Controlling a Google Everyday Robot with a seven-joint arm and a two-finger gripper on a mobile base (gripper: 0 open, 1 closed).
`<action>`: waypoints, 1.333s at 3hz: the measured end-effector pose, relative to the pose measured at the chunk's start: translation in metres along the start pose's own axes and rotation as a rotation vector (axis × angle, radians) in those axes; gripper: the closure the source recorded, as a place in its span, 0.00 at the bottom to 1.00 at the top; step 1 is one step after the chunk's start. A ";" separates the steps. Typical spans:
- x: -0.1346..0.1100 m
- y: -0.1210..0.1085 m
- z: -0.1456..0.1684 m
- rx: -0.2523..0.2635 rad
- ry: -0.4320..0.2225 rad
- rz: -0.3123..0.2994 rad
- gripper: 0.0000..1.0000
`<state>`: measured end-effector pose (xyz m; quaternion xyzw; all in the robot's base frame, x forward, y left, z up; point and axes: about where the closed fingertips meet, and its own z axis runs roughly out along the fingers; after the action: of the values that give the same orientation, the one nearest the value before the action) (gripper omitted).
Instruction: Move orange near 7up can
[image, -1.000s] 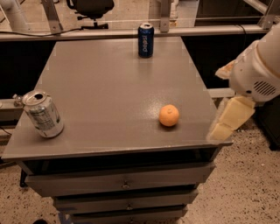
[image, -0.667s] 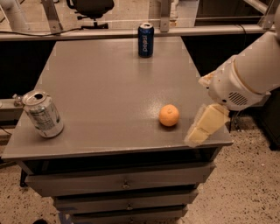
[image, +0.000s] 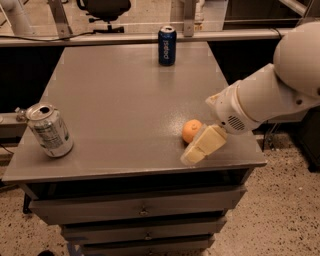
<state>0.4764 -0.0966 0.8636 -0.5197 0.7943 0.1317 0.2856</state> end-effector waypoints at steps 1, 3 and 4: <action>0.002 -0.003 0.022 0.001 -0.031 0.039 0.18; 0.007 -0.016 0.035 0.025 -0.056 0.092 0.64; 0.002 -0.029 0.029 0.040 -0.073 0.117 0.87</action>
Offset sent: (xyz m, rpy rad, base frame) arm 0.0257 0.0026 -0.0437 0.0894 0.0051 -0.1002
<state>0.5113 -0.0963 0.8420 -0.4613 0.8150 0.1511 0.3165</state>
